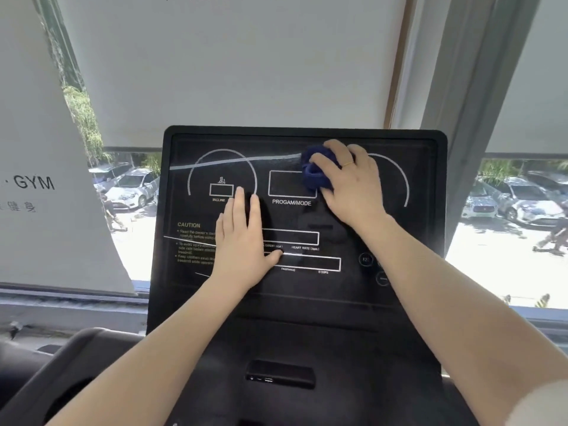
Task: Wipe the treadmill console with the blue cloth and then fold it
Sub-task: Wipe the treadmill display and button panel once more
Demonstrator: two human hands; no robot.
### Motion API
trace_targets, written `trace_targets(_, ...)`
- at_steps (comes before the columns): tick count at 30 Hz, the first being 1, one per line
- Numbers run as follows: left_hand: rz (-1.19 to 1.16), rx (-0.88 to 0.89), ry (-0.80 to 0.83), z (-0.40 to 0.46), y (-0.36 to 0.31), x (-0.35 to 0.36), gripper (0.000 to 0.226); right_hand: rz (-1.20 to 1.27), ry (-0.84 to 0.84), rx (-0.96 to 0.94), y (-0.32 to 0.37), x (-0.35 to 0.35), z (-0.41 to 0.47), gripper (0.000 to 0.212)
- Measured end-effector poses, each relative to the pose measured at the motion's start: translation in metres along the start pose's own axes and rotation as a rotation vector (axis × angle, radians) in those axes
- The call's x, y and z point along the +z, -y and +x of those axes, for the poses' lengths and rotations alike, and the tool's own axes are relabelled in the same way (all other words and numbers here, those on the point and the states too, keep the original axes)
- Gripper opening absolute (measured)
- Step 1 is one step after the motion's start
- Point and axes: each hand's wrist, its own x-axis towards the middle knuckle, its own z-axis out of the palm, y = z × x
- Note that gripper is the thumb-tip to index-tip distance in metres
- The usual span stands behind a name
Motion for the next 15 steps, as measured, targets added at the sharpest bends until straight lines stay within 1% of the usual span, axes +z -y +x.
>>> trace_targets(4, -0.061, 0.102, -0.049, -0.009, -0.025, 0.006, 0.097, -0.030, -0.012, 0.217, -0.043, -0.022, -0.024, 0.045)
trace_targets(7, -0.110, 0.103, -0.035, -0.014, -0.035, 0.013, 0.094, -0.037, -0.019, 0.349, -0.056, -0.035, -0.046, 0.045)
trace_targets(9, -0.203, 0.100, -0.039, -0.017, -0.038, 0.016, 0.087, -0.004, 0.004, 0.439, -0.056, -0.046, -0.052, 0.041)
trace_targets(11, -0.386, 0.105, -0.059, -0.020, -0.045, 0.014, 0.076, 0.120, 0.072, 0.564, -0.047, -0.060, -0.050, 0.037)
trace_targets(12, -0.491, 0.109, -0.053, -0.021, -0.051, 0.011, 0.071, 0.221, 0.091, 0.611, -0.038, -0.068, -0.050, 0.035)
trace_targets(14, -0.756, 0.124, 0.004, -0.023, -0.067, 0.000, 0.065, 0.497, 0.123, 0.680, -0.016, -0.083, -0.056, 0.030)
trace_targets(15, -0.897, 0.123, 0.054, -0.025, -0.075, -0.006, 0.065, 0.669, 0.166, 0.715, -0.005, -0.090, -0.061, 0.028)
